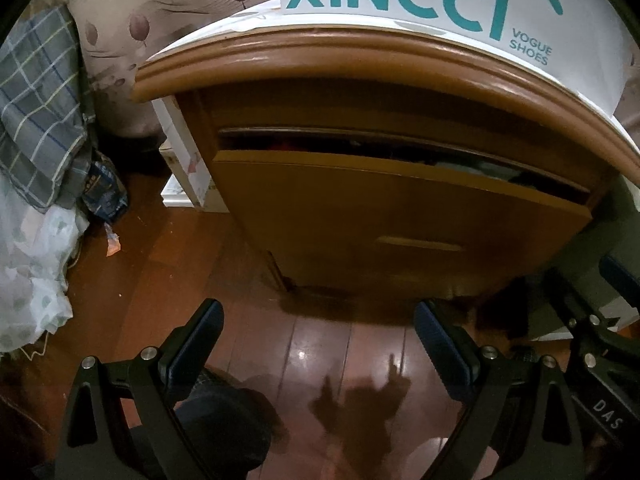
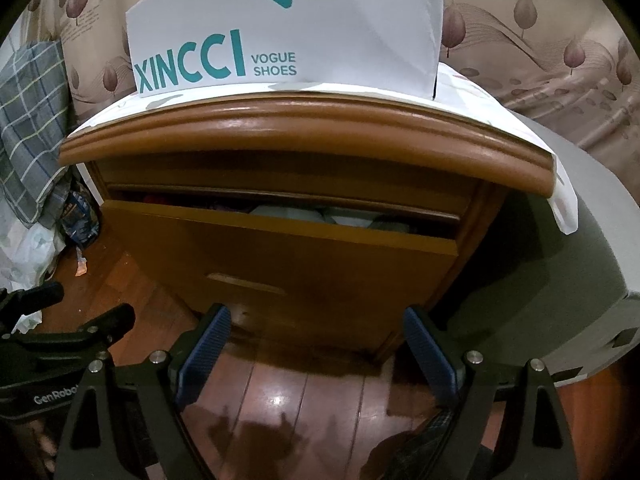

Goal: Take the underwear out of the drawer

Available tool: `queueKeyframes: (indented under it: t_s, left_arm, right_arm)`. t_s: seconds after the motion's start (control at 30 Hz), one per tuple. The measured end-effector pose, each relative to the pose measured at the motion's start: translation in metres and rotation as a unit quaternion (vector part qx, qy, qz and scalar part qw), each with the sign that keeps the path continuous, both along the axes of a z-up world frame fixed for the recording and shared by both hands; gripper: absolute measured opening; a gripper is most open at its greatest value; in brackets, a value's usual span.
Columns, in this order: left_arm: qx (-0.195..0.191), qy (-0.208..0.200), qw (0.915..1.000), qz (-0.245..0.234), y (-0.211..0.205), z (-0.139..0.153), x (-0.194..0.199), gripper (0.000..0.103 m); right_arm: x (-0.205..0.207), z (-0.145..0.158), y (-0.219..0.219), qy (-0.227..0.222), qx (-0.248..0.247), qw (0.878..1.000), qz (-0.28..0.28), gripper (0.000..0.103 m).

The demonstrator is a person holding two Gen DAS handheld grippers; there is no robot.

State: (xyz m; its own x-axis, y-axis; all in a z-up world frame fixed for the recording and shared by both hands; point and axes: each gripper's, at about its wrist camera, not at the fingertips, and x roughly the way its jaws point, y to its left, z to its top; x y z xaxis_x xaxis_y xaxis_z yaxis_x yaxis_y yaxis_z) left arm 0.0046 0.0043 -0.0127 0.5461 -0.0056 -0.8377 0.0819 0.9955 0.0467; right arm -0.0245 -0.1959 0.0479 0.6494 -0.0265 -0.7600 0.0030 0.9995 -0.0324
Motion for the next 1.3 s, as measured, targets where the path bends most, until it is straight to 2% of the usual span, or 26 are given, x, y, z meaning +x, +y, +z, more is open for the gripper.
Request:
queueKeyframes:
  t_s: [0.43, 0.73, 1.3]
  left_arm:
    - [-0.013, 0.007, 0.9998, -0.009, 0.0000, -0.0017, -0.0021, 0.094]
    - [0.008, 0.007, 0.9999, -0.011, -0.0053, -0.0021, -0.0029, 0.094]
    - [0.003, 0.016, 0.9998, -0.005, -0.0017, -0.0025, -0.0002, 0.095]
  right_arm:
    - [0.0014, -0.0017, 0.0001, 0.004, 0.007, 1.000, -0.008, 0.090]
    - [0.0016, -0.0035, -0.0014, 0.008, 0.011, 1.000, -0.012, 0.090]
    - [0.0026, -0.0038, -0.0042, 0.009, 0.013, 1.000, -0.015, 0.090]
